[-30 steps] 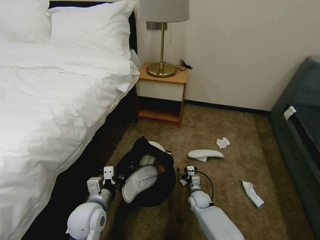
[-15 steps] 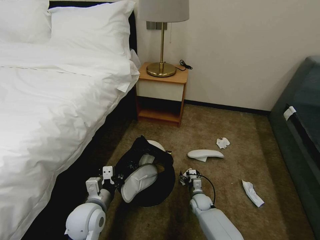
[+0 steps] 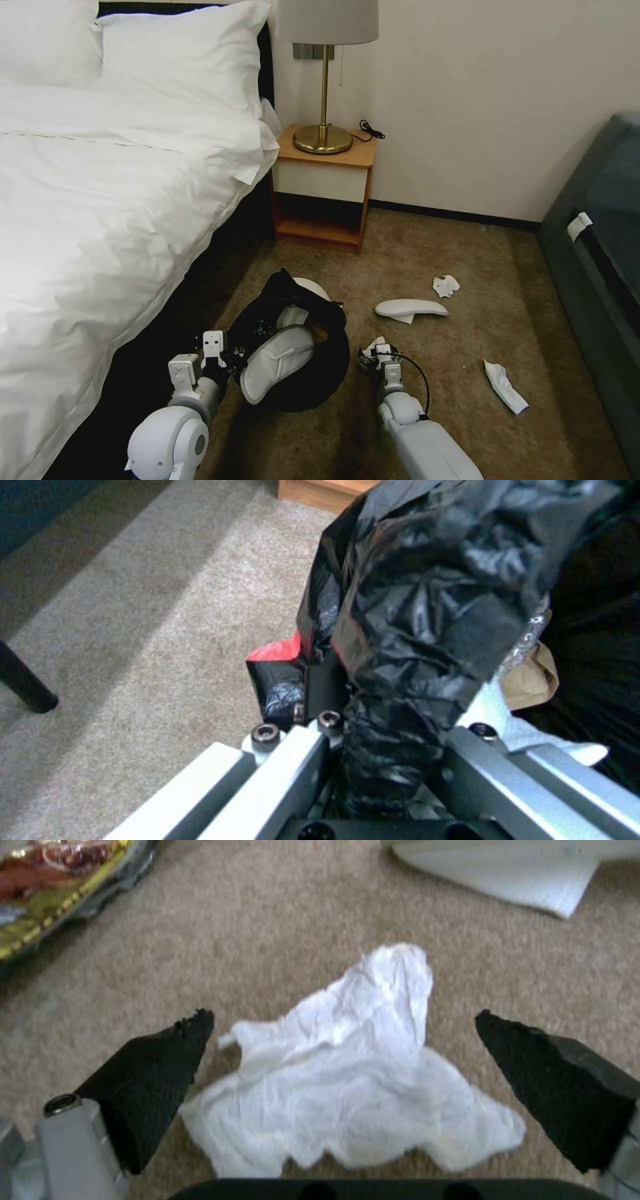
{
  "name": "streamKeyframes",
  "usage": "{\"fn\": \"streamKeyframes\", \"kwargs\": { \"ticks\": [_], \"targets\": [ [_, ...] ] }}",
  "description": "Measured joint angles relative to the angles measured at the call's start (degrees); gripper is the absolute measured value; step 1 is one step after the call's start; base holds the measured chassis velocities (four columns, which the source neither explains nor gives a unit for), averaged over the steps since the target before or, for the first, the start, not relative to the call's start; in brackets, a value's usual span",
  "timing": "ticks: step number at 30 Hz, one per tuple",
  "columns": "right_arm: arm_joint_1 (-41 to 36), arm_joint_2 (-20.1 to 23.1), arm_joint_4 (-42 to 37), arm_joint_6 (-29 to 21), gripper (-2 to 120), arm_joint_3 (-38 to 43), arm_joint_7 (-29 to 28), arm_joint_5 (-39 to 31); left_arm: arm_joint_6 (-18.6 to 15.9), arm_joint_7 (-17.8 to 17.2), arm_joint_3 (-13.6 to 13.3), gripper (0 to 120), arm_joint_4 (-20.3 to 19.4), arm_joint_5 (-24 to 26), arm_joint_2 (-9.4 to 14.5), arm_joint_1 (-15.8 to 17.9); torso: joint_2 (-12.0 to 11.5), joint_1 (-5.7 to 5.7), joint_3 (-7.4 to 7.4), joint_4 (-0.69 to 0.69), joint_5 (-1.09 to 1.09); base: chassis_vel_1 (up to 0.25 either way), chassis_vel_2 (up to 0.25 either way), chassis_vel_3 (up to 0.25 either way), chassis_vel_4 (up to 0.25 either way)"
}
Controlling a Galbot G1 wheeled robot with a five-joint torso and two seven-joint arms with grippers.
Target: Pick up the trash bin, then pick up the garbage on the floor and place it into the trash bin.
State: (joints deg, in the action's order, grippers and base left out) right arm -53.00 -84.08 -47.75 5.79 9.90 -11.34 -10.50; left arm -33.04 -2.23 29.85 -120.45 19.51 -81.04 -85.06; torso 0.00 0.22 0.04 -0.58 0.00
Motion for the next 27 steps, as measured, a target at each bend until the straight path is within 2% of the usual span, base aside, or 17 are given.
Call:
{"fn": "streamKeyframes", "kwargs": {
  "ticks": [8,12,14,15,18,21,23,24,26,27],
  "targets": [
    [-0.39,-0.14,0.88,0.84,100,0.49,0.15,0.7,0.15,0.12,-0.06,0,0.0,-0.09,0.18,0.08,0.0,0.0,0.0,0.0,0.0,0.0,0.0,0.0,0.0],
    [-0.38,-0.27,1.33,1.44,91,0.65,0.2,0.98,0.25,0.17,-0.09,0,0.03,-0.13,0.23,0.16,0.0,0.0,0.0,0.0,0.0,0.0,0.0,0.0,0.0],
    [-0.39,-0.27,1.54,1.92,79,0.75,0.3,1.23,0.35,0.23,-0.09,0,0.07,-0.17,0.26,0.19,0.0,0.0,0.0,0.0,0.0,0.0,0.0,0.0,0.0],
    [-0.39,-0.27,1.54,1.92,79,0.75,0.3,1.23,0.35,0.23,-0.09,0,0.07,-0.17,0.26,0.19,0.0,0.0,0.0,0.0,0.0,0.0,0.0,0.0,0.0],
    [-0.43,-0.29,1.69,2.25,62,0.91,0.4,1.44,0.57,0.4,-0.09,0,0.07,-0.35,0.26,0.16,0.0,0.0,0.0,0.0,0.0,0.0,0.0,0.0,0.0],
    [-0.46,-0.29,1.7,2.41,55,0.95,0.48,1.52,0.7,0.44,-0.09,0,0.07,-0.42,0.26,0.15,0.0,0.0,0.0,0.0,0.0,0.0,0.0,0.0,0.0],
    [-0.53,-0.24,1.71,2.69,43,1.07,0.65,1.62,0.92,0.56,-0.06,0,0.07,-0.51,0.24,0.11,0.0,0.0,0.0,0.0,0.0,0.0,0.0,0.0,0.0],
    [-0.53,-0.24,1.71,2.69,43,1.07,0.65,1.62,0.92,0.56,-0.06,0,0.07,-0.51,0.24,0.11,0.0,0.0,0.0,0.0,0.0,0.0,0.0,0.0,0.0],
    [-0.6,-0.17,1.67,2.9,33,1.19,0.73,1.67,1.04,0.65,-0.06,0,0.07,-0.64,0.22,0.05,0.0,0.0,0.0,0.0,0.0,0.0,0.0,0.0,0.0],
    [-0.6,-0.17,1.67,2.9,33,1.19,0.73,1.67,1.04,0.65,-0.06,0,0.07,-0.64,0.22,0.05,0.0,0.0,0.0,0.0,0.0,0.0,0.0,0.0,0.0]
  ]
}}
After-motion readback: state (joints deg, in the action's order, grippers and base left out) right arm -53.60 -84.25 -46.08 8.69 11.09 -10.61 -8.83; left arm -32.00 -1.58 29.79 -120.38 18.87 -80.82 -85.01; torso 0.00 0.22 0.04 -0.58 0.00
